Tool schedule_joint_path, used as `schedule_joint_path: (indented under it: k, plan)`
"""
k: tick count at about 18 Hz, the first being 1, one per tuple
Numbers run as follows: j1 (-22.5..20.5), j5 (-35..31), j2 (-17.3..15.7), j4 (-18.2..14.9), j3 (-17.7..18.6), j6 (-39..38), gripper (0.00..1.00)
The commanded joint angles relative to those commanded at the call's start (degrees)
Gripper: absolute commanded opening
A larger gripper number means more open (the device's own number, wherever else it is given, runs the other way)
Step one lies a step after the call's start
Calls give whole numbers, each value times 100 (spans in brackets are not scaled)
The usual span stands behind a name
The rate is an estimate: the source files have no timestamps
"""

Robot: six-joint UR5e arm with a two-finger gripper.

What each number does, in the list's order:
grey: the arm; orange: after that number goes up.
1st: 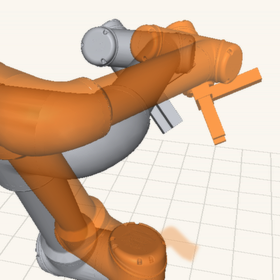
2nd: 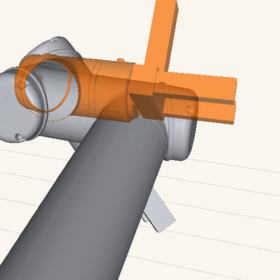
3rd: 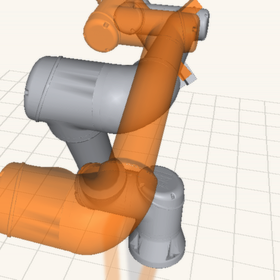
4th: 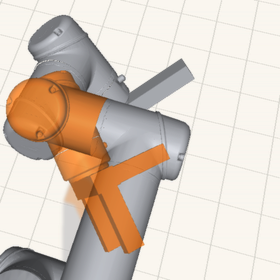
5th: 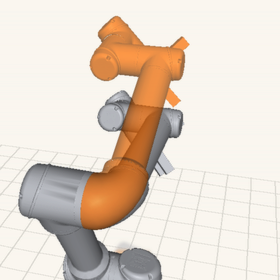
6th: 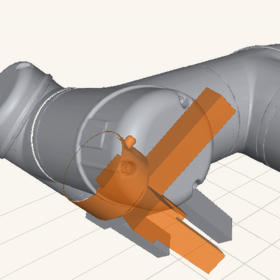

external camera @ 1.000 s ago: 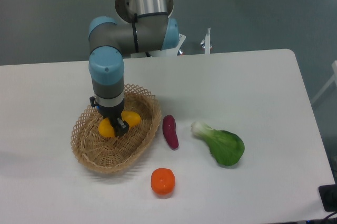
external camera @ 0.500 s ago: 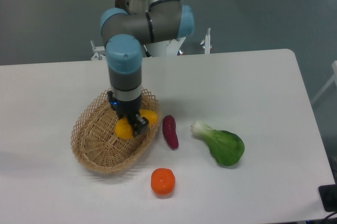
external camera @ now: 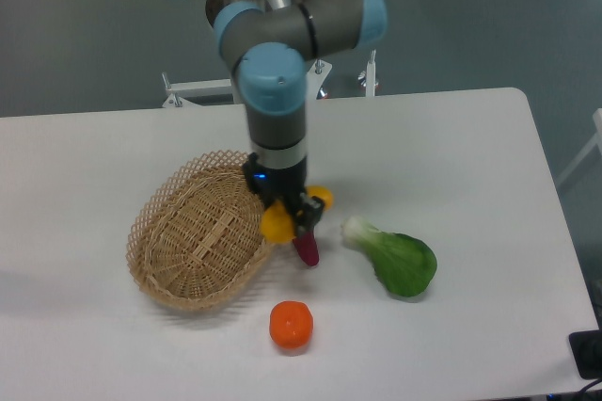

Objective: Pick up the mango from the basket
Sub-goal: 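Lift the mango out of the basket, dragging the basket rim along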

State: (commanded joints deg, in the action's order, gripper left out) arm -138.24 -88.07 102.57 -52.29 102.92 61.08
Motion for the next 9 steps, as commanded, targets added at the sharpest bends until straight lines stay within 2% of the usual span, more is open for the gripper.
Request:
schedule_joint_path:
  k: [3,9]
  plan:
    - [-220,0,0,-9,-44,44,43]
    - [-642,-17,26,-229,-106,439,43]
